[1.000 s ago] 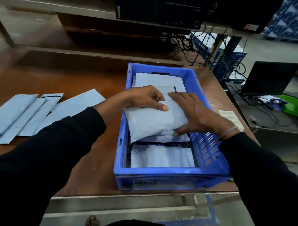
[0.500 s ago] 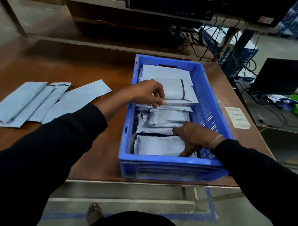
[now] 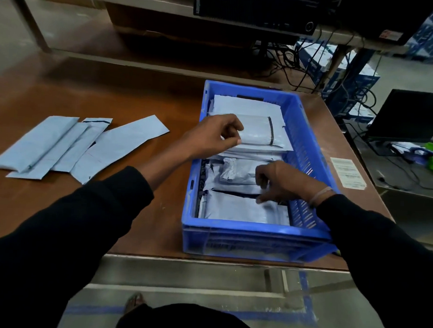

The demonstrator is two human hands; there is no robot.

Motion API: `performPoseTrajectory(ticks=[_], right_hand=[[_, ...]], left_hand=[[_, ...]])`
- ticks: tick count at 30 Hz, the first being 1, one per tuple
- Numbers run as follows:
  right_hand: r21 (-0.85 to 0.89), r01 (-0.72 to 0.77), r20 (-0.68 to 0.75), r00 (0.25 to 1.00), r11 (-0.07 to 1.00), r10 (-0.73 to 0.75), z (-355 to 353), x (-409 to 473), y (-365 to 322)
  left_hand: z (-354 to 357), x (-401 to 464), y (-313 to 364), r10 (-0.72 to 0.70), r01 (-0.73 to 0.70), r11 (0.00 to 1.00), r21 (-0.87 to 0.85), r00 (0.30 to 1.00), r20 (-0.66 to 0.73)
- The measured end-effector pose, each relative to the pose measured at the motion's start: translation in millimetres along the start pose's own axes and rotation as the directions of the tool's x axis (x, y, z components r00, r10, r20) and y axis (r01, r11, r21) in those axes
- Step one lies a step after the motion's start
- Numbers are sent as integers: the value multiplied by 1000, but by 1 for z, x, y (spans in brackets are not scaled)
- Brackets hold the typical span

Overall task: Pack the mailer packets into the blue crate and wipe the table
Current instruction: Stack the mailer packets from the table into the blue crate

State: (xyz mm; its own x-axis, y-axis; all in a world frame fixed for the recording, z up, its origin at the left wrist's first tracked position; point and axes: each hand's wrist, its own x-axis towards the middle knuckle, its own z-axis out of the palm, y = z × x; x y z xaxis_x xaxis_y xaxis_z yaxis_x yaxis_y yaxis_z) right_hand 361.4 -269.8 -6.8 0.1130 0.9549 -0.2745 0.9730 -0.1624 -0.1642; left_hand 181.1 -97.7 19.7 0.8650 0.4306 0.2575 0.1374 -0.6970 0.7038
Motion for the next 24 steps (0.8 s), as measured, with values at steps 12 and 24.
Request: performPoseTrajectory(ticks=[12, 24], right_hand=[[598, 179, -427, 896, 781, 122, -86, 63, -130], [752, -375, 263, 925, 542, 275, -34, 242, -253]], left_hand=[[-90, -58, -86, -155, 127, 985, -115, 949, -276], [-165, -134, -234, -552, 552, 832, -46, 818, -161]])
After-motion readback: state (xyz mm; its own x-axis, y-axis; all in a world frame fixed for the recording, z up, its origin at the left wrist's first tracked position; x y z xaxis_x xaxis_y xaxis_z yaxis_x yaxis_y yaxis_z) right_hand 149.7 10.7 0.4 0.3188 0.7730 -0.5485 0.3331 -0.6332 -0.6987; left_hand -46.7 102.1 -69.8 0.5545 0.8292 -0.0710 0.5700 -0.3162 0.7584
